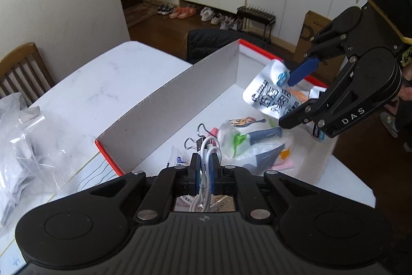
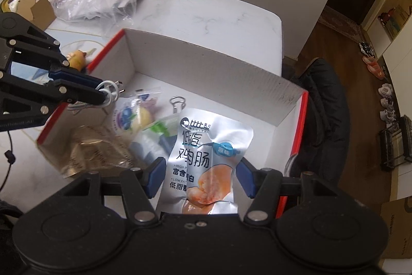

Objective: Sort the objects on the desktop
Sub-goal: 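Lower the cable into the shoebox with the left tool while the right tool lowers the sausage packet, then withdraw both tools from the shoebox back over the blue fish mat, then grasp the black foil packet with the left tool while the right tool grasps the yellow figurine, then lift and carry the foil packet with the left tool while the right tool carries the figurine to the shoebox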

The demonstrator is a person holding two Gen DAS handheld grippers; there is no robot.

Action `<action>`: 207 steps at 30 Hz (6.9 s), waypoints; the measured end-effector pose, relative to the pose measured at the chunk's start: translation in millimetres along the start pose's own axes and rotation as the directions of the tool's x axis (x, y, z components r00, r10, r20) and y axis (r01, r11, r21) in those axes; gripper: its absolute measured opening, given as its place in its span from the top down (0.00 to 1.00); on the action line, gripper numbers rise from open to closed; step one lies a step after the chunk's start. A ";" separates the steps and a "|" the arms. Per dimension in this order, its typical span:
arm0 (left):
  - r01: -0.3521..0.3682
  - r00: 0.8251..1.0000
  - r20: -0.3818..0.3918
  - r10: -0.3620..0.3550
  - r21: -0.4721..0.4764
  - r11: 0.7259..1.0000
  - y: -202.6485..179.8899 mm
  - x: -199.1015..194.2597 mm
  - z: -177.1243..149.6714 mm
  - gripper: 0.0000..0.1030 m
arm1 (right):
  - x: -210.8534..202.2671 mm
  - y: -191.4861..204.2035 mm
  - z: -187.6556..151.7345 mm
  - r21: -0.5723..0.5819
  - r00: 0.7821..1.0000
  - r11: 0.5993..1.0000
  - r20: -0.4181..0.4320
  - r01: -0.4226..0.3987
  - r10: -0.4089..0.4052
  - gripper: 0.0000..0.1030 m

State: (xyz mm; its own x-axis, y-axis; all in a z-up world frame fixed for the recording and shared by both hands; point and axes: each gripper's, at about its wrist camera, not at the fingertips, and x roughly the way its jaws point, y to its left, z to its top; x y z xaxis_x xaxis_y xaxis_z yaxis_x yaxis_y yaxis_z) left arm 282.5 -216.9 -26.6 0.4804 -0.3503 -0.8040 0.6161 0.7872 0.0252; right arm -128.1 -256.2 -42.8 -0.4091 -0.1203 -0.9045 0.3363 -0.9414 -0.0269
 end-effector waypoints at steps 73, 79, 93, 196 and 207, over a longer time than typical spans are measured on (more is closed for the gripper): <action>0.038 0.999 0.031 -0.034 -0.135 0.990 17.5 -47.4 -41.9 0.64 | -20.2 44.6 2.1 0.017 0.994 0.998 0.086 -0.067 0.066 0.16; 0.043 0.998 0.061 -0.035 -0.146 0.988 33.8 -70.2 -65.0 0.28 | -20.2 69.3 9.7 0.014 0.994 0.998 0.089 -0.063 0.061 0.14; -0.020 0.999 0.041 0.029 -0.203 0.979 104.7 -102.8 -144.0 0.07 | -9.8 145.0 41.2 -0.007 0.994 0.998 0.083 -0.064 0.065 0.14; -0.072 0.997 -0.046 0.061 -0.300 0.951 136.7 -75.1 -229.9 0.68 | 104.9 266.7 103.9 0.087 0.986 0.987 -0.087 -0.138 0.146 0.55; -0.055 0.998 -0.033 0.048 -0.302 0.952 121.0 -99.7 -231.7 0.68 | 64.9 275.5 72.2 0.035 0.977 0.981 -0.092 -0.189 0.192 0.55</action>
State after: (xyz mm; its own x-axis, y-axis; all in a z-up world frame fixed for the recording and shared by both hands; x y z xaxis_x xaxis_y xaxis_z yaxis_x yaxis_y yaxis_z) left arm 164.6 30.9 -81.0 0.4886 -0.2956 -0.8209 0.3713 0.9219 -0.1109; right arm -123.1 -546.1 -78.2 -0.2571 -0.2692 -0.9281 0.3775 -0.9121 0.1600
